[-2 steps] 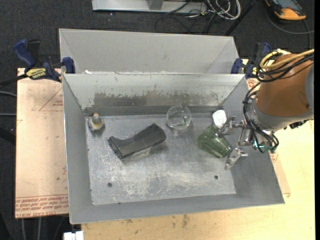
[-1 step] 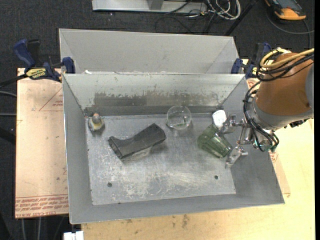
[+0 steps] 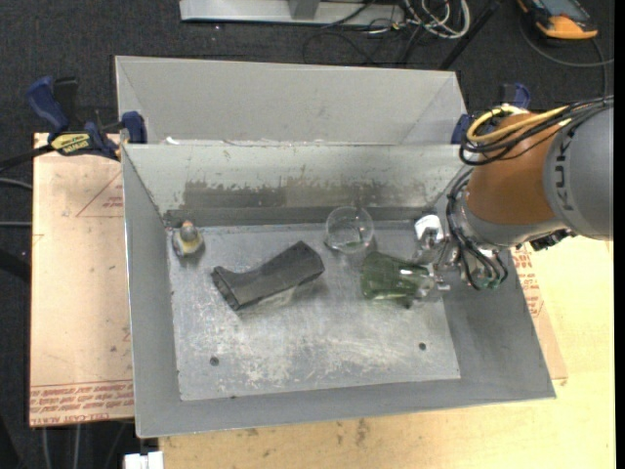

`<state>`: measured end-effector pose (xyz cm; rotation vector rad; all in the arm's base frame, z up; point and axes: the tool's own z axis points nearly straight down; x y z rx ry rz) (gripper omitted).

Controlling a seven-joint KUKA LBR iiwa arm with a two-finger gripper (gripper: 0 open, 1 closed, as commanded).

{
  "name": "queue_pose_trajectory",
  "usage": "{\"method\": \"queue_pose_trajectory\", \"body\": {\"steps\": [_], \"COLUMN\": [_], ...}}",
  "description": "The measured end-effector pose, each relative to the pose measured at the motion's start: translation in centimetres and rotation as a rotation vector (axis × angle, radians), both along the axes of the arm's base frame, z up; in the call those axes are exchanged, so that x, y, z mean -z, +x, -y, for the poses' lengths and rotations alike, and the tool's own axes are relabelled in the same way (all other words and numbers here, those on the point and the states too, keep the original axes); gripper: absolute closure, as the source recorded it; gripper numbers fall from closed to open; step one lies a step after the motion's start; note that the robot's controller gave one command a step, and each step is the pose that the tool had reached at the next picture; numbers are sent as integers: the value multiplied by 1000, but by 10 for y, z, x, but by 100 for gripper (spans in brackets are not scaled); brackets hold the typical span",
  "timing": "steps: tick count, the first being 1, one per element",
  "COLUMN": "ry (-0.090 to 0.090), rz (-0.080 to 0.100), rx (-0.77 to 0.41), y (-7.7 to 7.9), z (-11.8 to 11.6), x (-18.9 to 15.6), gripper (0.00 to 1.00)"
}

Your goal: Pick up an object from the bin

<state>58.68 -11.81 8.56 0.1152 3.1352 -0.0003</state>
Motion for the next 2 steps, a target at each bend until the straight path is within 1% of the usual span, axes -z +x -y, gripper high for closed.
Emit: {"method": "queue_pose_trajectory", "body": {"steps": [1, 2], "ry": [0, 0], "rz": [0, -1], "rx": [0, -23], "y": [0, 7], "z": [0, -2], "x": [0, -139], "gripper": [100, 100]}}
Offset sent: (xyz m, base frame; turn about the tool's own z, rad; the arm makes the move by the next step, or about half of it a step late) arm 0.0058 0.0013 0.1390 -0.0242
